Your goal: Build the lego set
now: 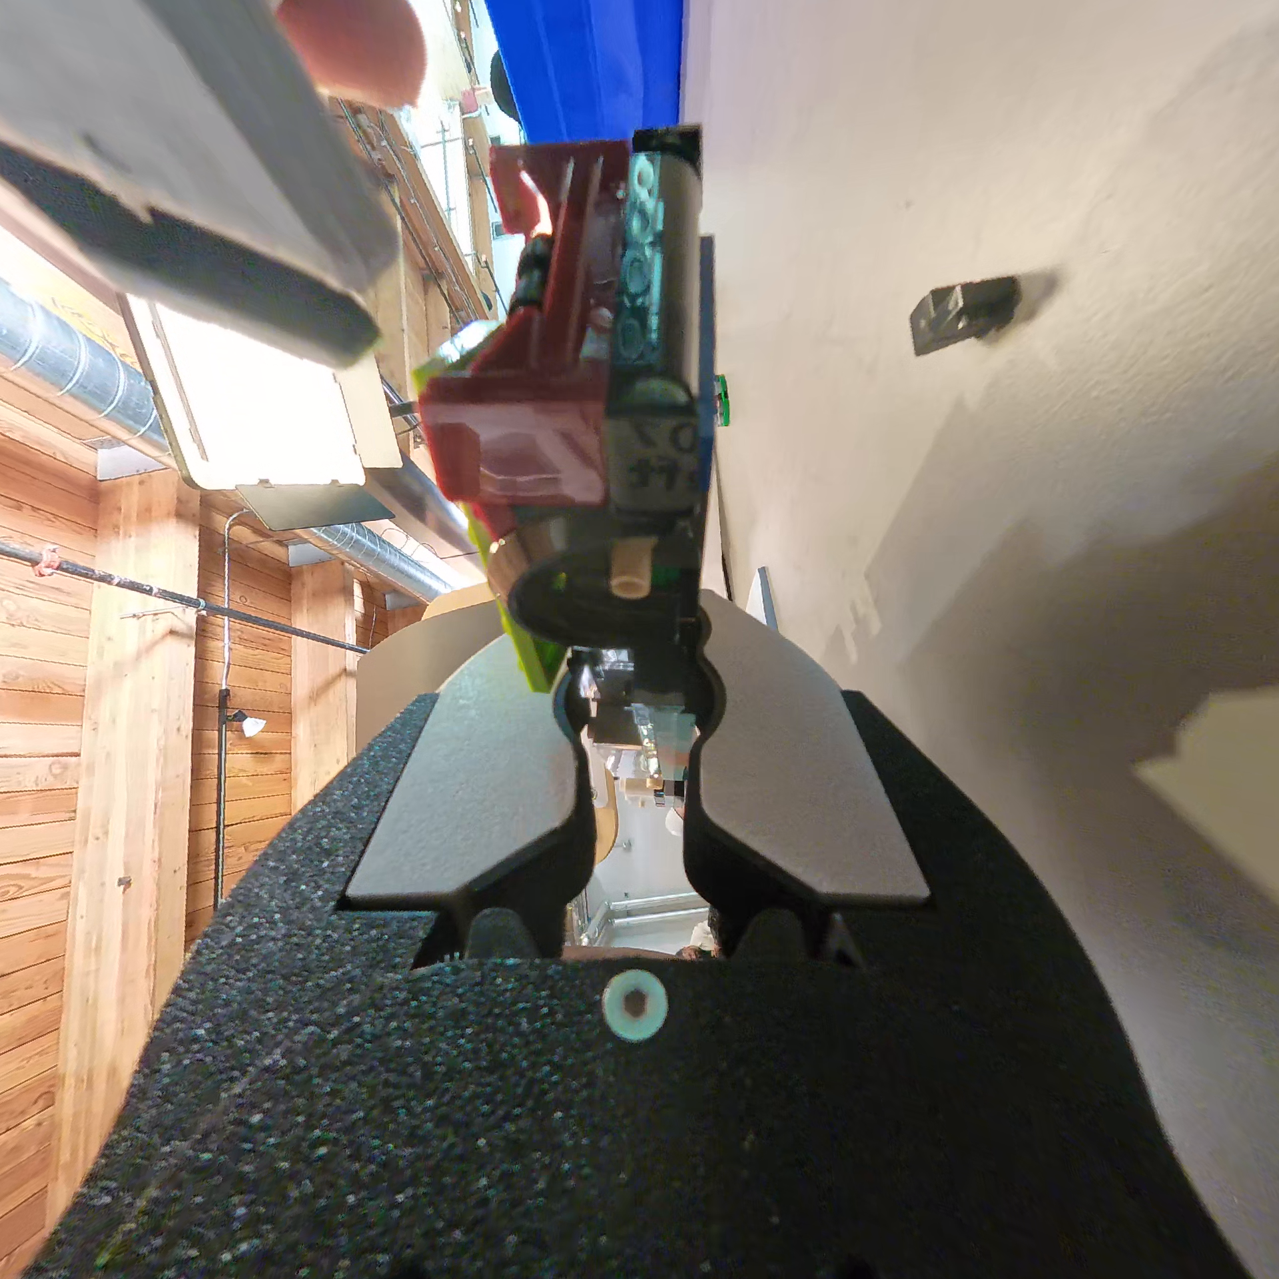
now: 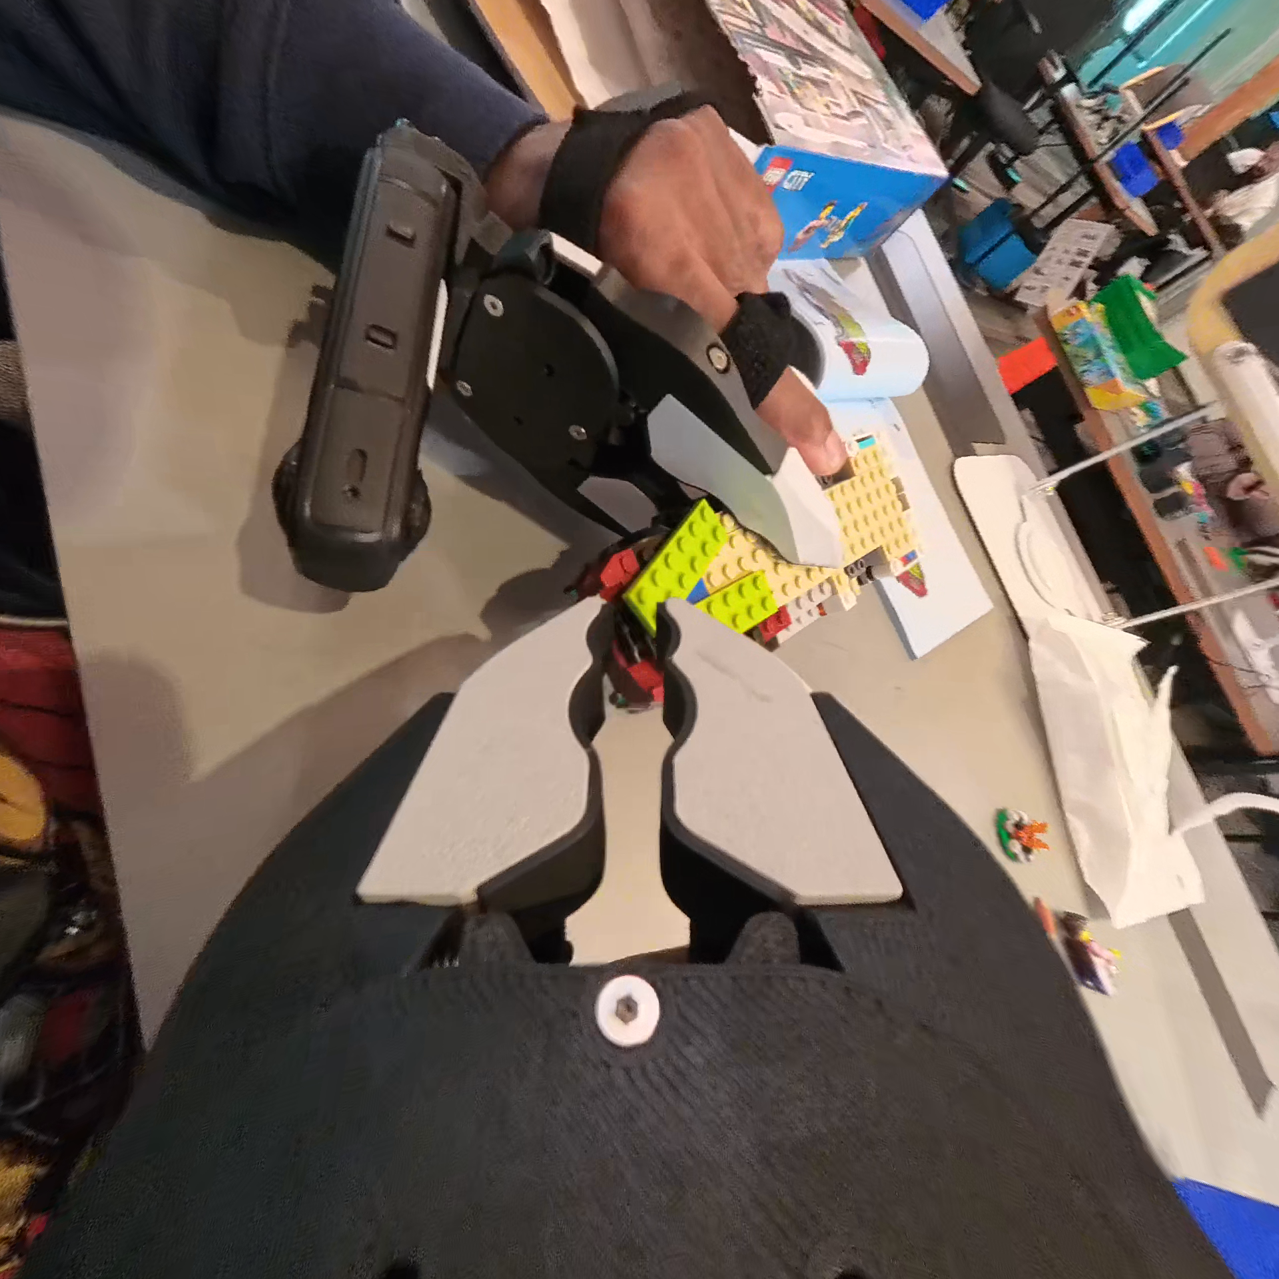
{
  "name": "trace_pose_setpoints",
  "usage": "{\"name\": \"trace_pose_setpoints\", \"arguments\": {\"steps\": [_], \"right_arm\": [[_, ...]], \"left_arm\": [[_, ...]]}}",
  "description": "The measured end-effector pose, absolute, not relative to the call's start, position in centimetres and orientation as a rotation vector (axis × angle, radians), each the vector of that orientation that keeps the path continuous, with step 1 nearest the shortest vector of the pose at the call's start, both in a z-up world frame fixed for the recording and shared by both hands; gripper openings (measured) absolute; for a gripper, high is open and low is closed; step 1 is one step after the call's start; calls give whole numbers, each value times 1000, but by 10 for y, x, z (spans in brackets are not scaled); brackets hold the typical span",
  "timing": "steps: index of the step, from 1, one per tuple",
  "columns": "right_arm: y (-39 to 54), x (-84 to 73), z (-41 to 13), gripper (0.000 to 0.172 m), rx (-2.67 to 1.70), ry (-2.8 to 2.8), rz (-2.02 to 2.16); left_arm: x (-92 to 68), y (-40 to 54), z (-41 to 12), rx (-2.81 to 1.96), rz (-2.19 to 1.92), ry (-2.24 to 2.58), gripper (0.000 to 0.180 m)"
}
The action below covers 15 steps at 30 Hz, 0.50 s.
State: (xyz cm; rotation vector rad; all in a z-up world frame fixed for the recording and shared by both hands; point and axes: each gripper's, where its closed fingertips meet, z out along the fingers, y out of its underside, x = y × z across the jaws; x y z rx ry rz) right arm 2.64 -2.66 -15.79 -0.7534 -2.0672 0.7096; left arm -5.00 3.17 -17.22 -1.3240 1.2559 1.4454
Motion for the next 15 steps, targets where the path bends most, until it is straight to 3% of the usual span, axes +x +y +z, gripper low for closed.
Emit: {"name": "trace_pose_setpoints", "arguments": {"steps": [8,15], "right_arm": [[-19,21,-163,23,-886,-2187,891],[-19,14,-168,21,-1047,-2173,997]], "left_arm": [[-48,32,-171,-1311,1448,1258,25],[-50,32,-172,-1318,1450,1262,25]]}}
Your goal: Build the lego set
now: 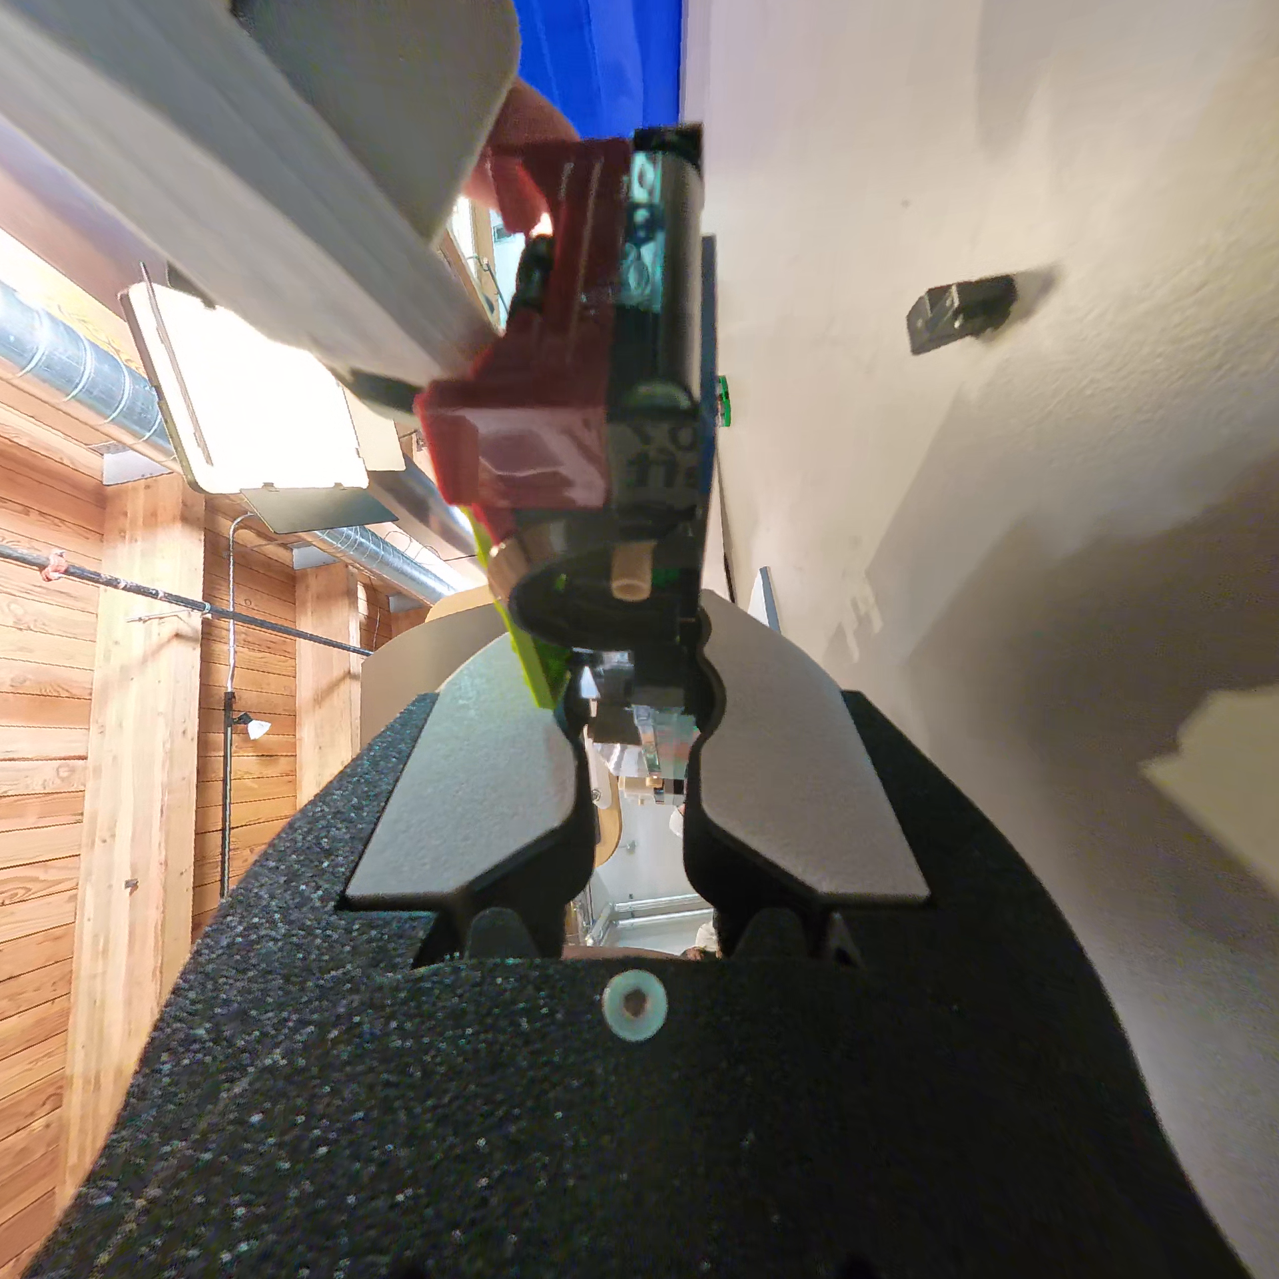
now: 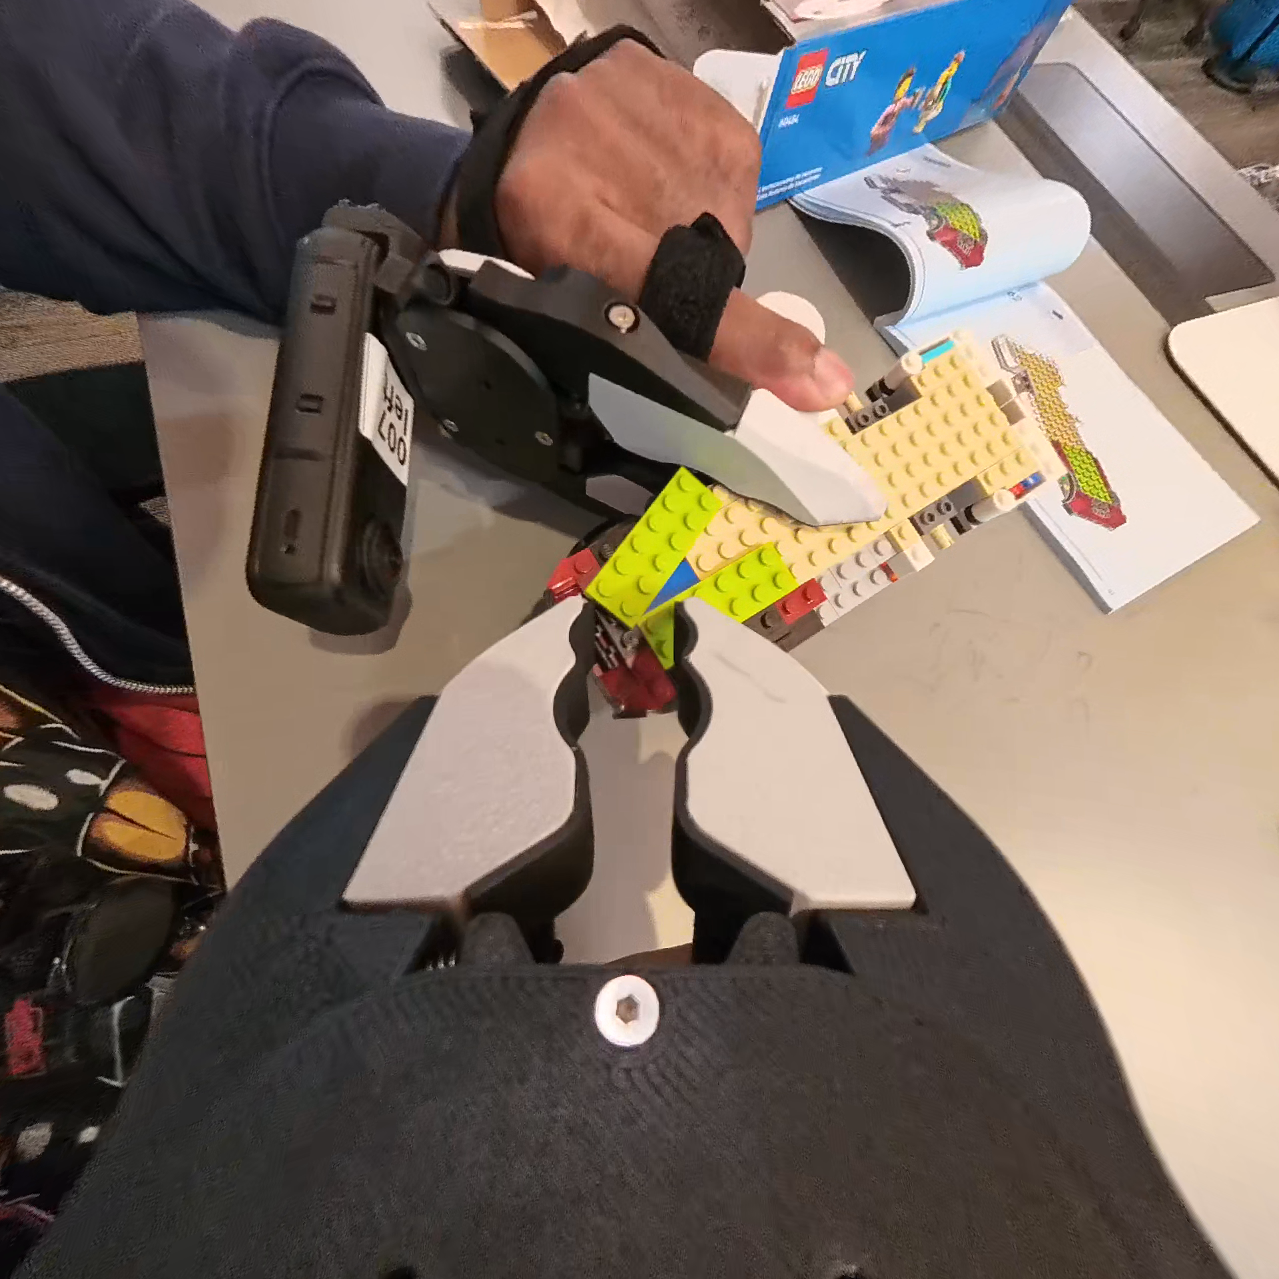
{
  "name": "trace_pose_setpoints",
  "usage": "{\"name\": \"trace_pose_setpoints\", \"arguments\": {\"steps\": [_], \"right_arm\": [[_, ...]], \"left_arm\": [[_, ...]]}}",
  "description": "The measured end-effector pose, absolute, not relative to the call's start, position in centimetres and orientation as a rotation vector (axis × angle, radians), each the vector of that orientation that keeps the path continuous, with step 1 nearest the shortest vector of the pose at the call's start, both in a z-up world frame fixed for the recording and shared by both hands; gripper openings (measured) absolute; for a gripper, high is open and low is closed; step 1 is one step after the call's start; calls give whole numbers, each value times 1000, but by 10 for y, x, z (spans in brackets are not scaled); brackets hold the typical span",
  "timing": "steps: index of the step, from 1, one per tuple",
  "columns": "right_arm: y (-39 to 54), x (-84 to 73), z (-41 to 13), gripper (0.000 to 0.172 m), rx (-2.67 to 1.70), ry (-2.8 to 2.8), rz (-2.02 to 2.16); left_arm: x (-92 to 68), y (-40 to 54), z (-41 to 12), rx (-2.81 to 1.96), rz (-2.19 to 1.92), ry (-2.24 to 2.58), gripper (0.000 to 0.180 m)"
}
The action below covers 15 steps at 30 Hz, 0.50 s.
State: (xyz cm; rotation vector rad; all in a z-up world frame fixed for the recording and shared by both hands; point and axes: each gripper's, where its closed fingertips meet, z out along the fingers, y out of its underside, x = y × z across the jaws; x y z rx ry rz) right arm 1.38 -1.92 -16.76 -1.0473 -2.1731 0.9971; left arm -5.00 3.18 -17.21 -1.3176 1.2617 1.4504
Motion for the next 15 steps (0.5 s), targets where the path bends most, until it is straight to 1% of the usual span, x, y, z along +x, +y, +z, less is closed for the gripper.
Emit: {"name": "trace_pose_setpoints", "arguments": {"steps": [15], "right_arm": [[-10,15,-166,7,-1147,-2015,852]], "left_arm": [[-53,33,-173,-1325,1459,1263,25]]}}
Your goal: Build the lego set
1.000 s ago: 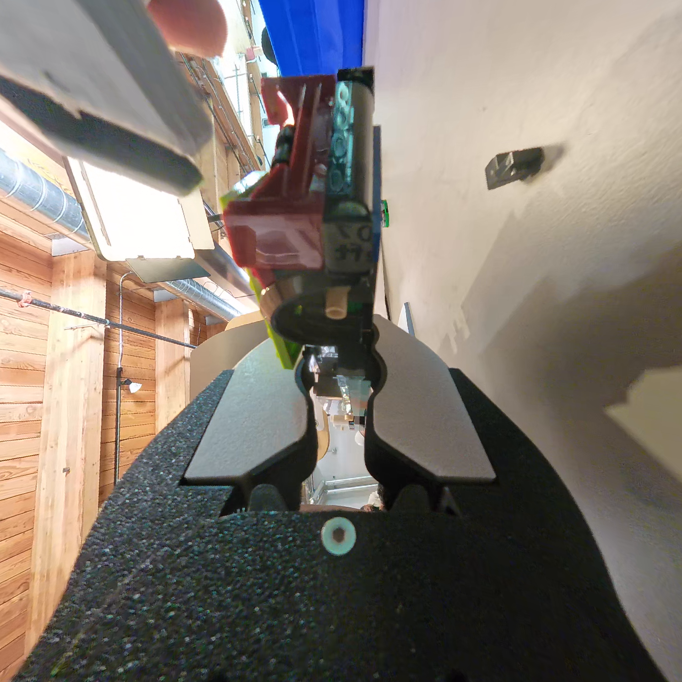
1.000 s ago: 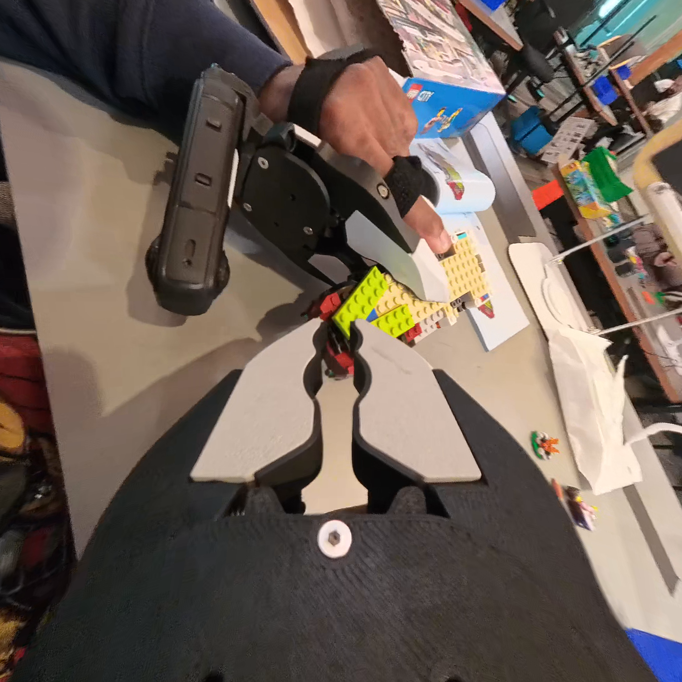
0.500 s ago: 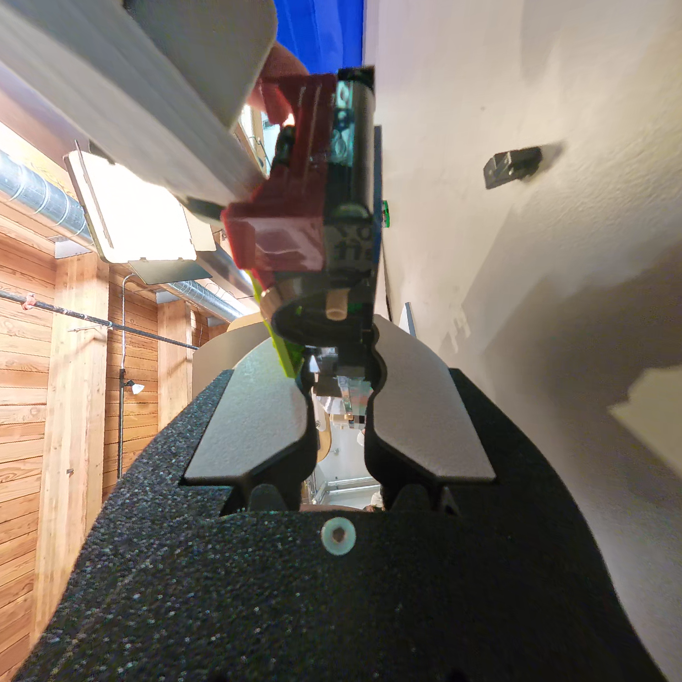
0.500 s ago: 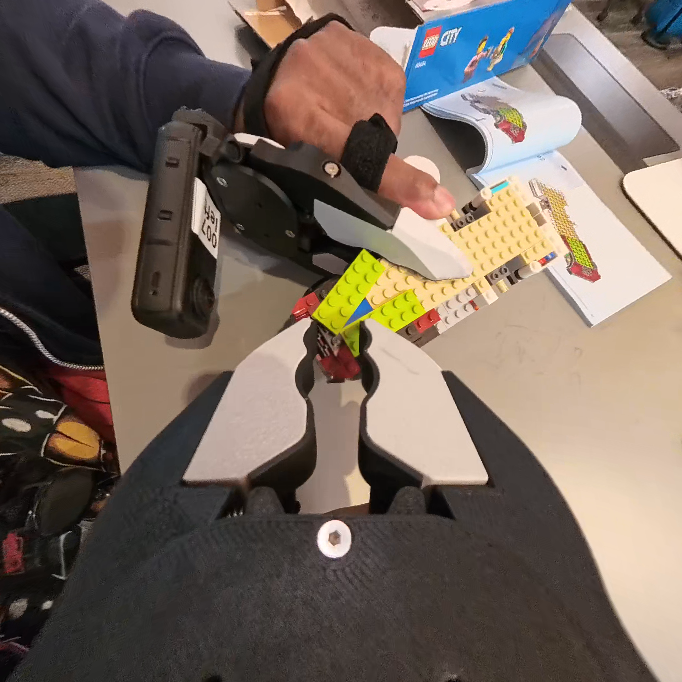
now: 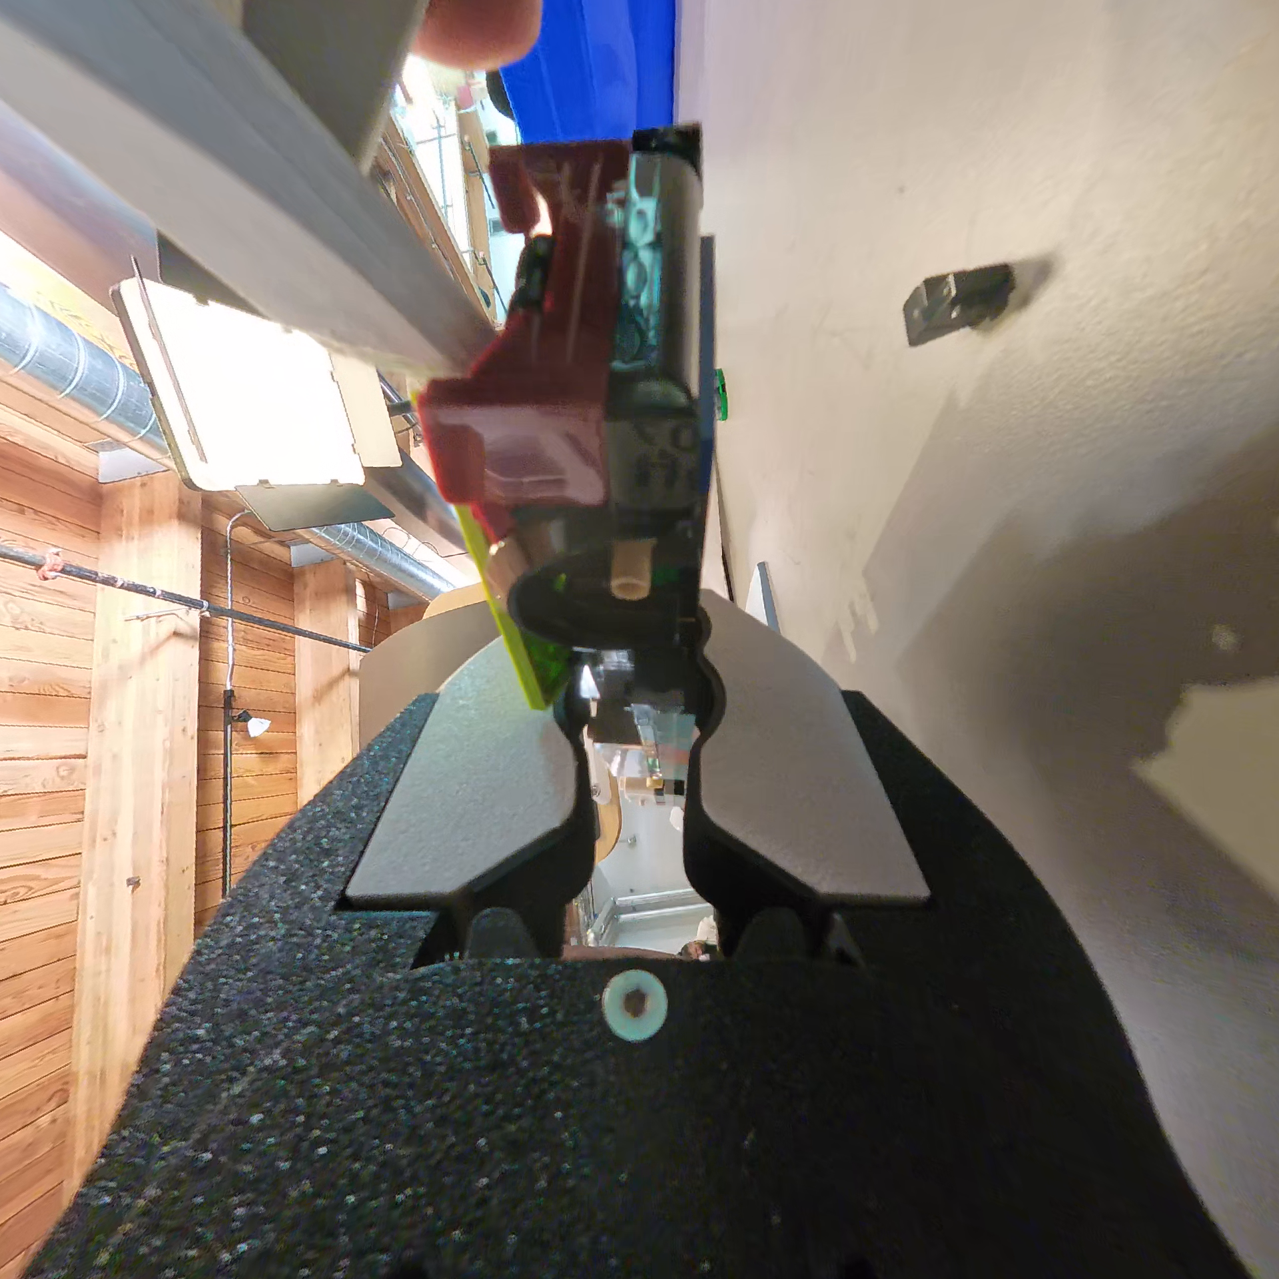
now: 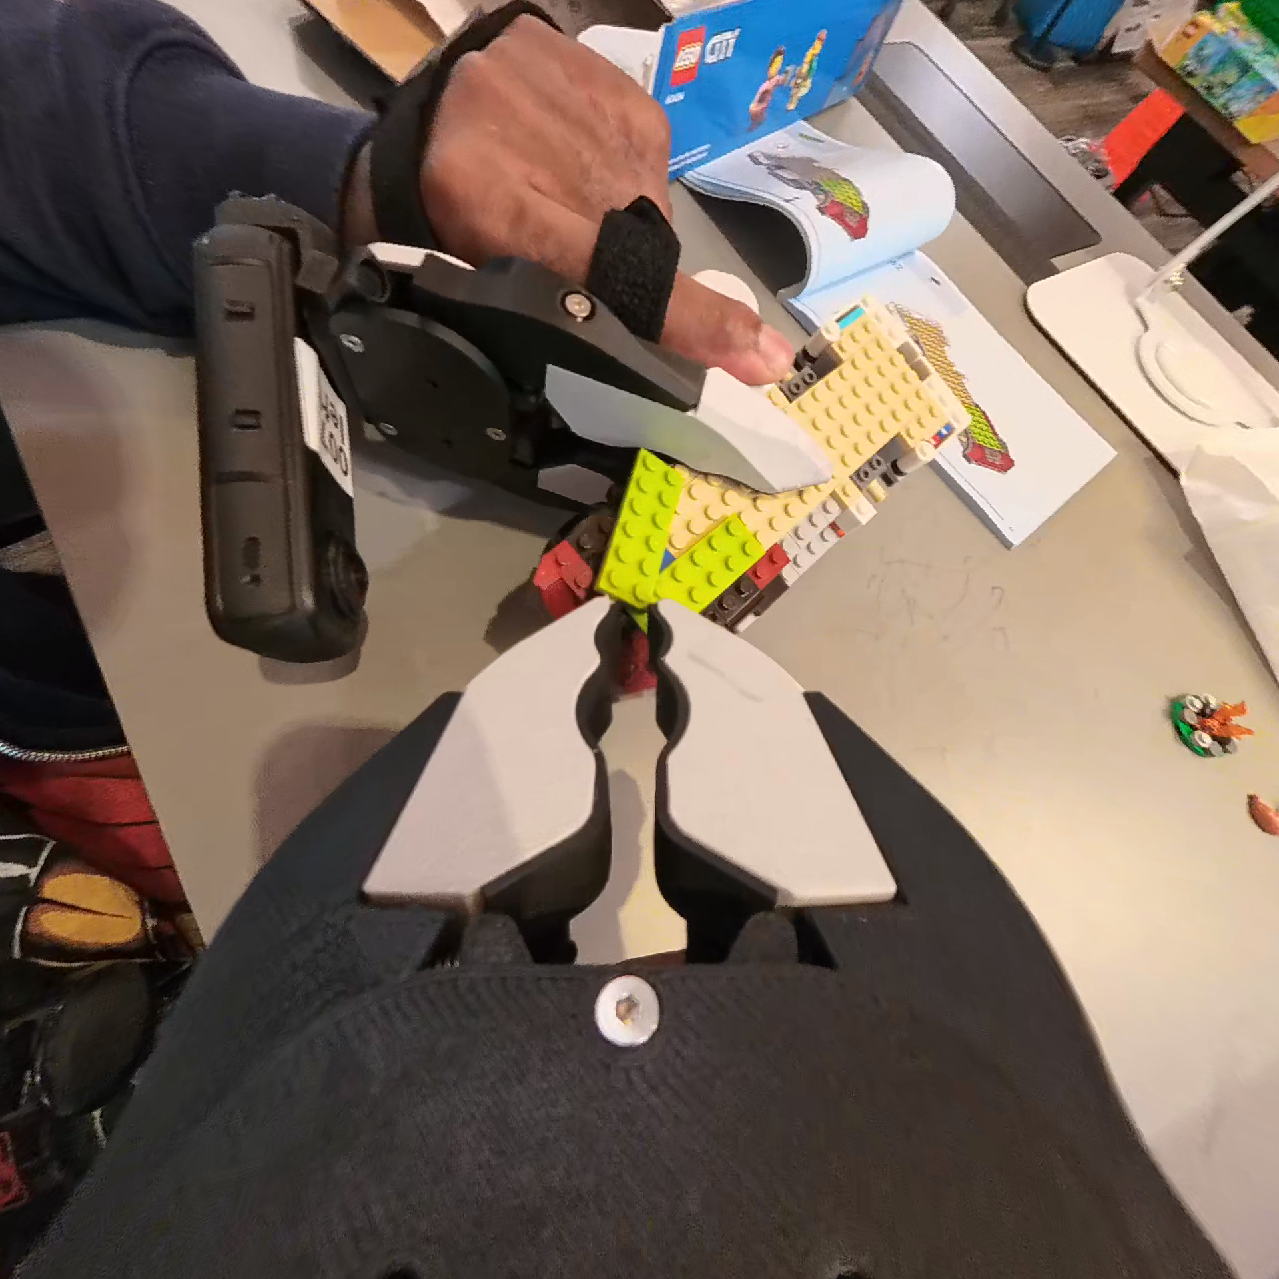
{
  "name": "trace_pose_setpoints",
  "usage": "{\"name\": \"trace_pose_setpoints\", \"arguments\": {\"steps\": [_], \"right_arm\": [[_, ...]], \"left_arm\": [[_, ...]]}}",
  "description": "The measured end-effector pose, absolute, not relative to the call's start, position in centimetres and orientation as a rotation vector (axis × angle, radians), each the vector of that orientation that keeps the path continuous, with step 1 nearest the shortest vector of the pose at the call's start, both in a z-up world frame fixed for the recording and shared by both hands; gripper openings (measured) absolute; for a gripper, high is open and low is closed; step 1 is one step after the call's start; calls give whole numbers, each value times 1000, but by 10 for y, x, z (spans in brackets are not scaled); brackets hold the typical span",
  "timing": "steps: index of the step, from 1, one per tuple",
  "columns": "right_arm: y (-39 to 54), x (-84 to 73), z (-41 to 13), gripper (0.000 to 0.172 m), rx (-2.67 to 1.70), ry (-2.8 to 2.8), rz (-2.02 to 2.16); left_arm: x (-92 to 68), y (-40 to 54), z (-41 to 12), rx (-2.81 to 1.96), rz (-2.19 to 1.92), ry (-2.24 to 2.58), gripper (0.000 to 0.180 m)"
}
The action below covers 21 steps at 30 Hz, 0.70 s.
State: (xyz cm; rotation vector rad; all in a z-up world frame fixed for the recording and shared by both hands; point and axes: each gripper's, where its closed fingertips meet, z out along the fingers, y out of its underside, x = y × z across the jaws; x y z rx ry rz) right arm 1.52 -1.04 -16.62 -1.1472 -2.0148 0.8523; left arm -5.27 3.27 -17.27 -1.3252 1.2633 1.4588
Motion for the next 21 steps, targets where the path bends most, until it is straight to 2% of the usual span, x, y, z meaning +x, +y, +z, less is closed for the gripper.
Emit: {"name": "trace_pose_setpoints", "arguments": {"steps": [9,14,21], "right_arm": [[-10,18,-159,12,-1197,-1997,971],[-13,13,-161,27,-1333,-2015,1118],[-15,10,-168,25,-1377,-2081,1096]], "left_arm": [[-52,33,-173,-1324,1458,1267,25],[-52,33,-173,-1317,1476,1281,25],[-52,34,-173,-1313,1482,1283,25]]}}
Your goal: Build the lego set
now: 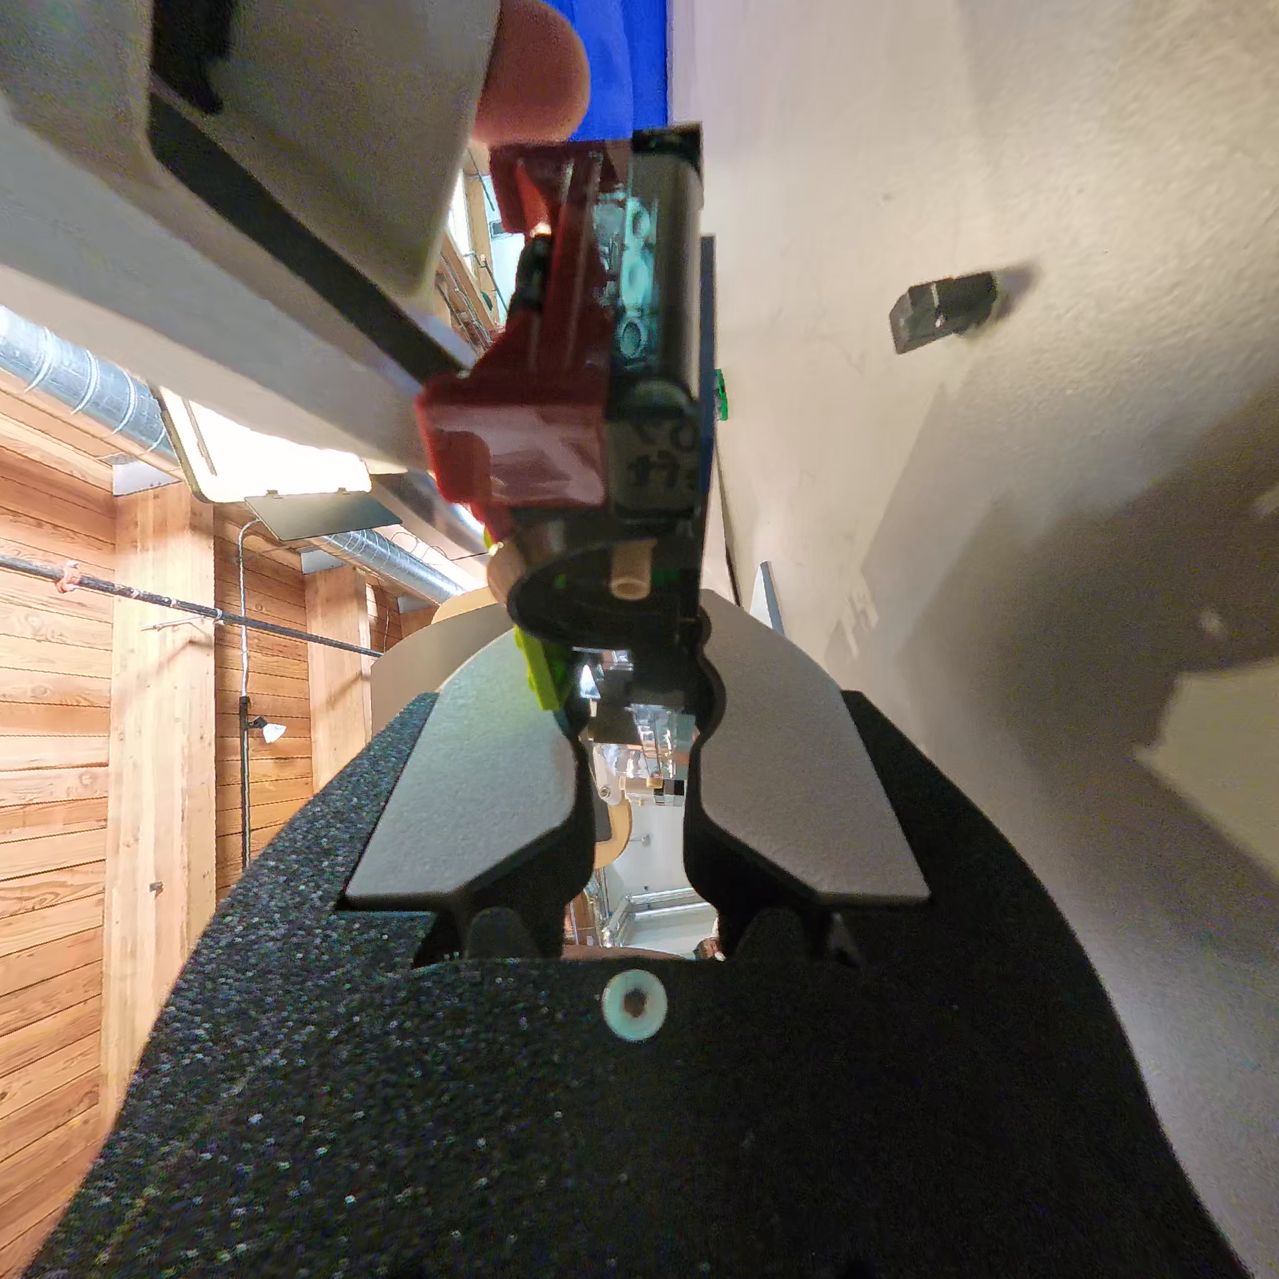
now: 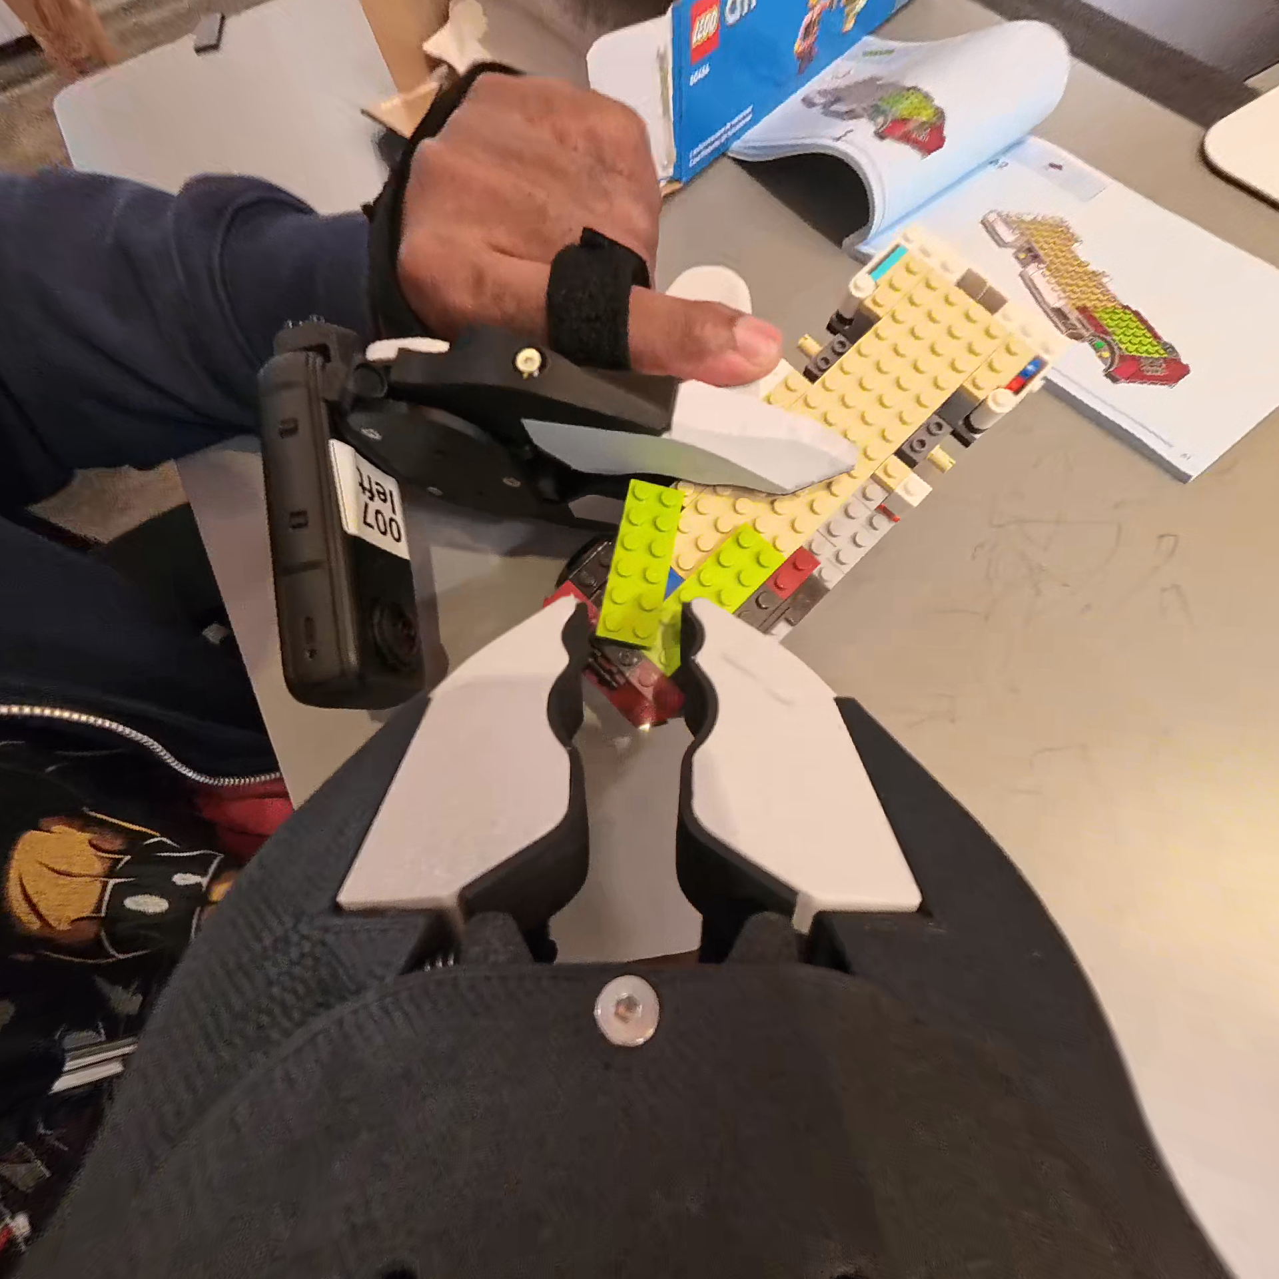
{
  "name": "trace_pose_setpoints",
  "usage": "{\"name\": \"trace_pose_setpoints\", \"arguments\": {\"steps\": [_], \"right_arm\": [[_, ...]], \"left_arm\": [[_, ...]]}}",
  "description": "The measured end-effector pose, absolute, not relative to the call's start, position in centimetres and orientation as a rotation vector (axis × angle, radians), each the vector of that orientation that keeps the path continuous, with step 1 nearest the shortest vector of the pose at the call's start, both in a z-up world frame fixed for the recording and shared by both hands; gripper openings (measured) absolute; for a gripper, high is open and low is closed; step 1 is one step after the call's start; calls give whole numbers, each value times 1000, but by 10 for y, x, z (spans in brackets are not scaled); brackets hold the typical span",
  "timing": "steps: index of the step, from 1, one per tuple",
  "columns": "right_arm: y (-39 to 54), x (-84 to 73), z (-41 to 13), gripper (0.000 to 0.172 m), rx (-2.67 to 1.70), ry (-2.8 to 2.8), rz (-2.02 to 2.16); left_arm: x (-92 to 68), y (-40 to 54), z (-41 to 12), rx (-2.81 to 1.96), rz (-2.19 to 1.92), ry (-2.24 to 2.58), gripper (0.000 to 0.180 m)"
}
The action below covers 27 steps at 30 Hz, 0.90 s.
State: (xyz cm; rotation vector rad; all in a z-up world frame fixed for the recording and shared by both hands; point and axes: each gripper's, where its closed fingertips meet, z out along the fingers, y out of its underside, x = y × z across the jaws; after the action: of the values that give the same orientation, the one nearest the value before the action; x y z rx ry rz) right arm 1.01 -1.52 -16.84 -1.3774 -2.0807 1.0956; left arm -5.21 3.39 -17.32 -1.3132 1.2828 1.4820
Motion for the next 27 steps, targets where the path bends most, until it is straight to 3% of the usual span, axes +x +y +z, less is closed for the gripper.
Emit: {"name": "trace_pose_setpoints", "arguments": {"steps": [12,27], "right_arm": [[-3,6,-163,16,-1406,-2005,1028],[-7,7,-172,25,-1478,-2027,982]], "left_arm": [[-55,34,-176,-1335,1493,1287,25],[-54,34,-177,-1348,1476,1277,25]]}}
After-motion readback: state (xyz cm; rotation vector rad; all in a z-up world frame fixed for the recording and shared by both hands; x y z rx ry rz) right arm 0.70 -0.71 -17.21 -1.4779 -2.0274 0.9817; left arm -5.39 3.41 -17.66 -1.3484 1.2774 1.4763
